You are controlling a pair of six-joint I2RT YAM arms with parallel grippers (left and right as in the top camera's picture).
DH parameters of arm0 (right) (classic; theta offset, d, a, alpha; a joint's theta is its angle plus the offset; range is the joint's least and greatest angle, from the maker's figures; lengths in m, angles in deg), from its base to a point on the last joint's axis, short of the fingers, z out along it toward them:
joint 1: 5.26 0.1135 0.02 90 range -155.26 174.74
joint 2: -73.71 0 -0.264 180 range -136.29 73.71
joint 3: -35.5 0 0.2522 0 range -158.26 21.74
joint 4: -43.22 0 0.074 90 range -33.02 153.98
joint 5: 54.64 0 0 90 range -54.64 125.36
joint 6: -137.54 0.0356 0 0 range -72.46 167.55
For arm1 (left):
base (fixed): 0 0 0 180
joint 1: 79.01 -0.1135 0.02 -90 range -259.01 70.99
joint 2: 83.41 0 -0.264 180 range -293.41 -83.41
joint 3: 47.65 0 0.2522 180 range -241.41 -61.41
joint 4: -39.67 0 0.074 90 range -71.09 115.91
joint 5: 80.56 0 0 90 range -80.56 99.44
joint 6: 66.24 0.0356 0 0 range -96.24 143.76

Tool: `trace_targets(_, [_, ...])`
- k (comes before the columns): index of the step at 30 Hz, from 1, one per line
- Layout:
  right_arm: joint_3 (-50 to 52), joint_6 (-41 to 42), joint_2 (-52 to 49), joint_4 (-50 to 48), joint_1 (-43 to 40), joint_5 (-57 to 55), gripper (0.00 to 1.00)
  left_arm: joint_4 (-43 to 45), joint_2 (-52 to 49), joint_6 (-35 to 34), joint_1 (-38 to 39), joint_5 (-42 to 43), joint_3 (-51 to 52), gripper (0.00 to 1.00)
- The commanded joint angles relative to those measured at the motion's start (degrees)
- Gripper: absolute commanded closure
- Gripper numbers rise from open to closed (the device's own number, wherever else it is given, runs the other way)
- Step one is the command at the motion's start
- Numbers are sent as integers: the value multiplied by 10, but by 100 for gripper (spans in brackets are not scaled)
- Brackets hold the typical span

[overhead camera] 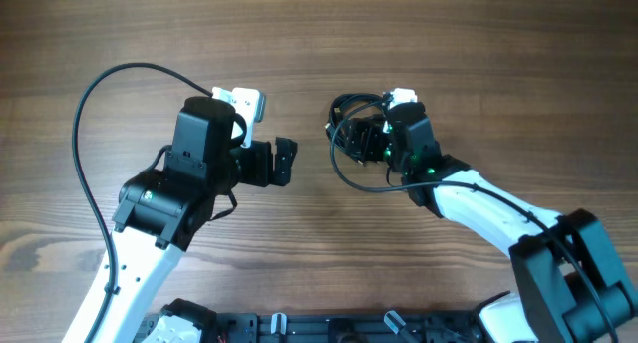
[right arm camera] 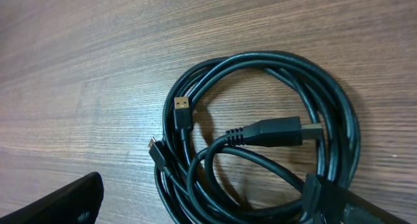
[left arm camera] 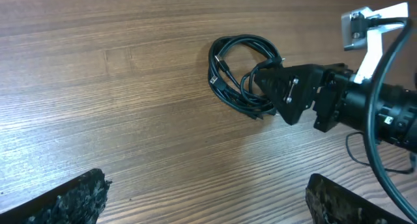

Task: Untangle cables

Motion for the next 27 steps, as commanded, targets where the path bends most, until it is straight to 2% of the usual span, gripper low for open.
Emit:
trace_targets(1, [3,26,-18,-13,1,-4,1,0,-1,-5,2,5,-10,0])
trace_targets(8, [3,23,-29,-16,1,-101,0,0,-1,-5,2,5,-10,0])
trace_targets(11, [3,-7,-33,-28,1,-132,1,0,-1,-5,2,5,-10,0])
trace_targets(19, [3,35,-61,-56,1,-129,0,1,-1,-5,2,5,-10,0])
trace_targets(27, [3,45,-95,-137,1,-48,0,0,-1,-5,2,5,-10,0])
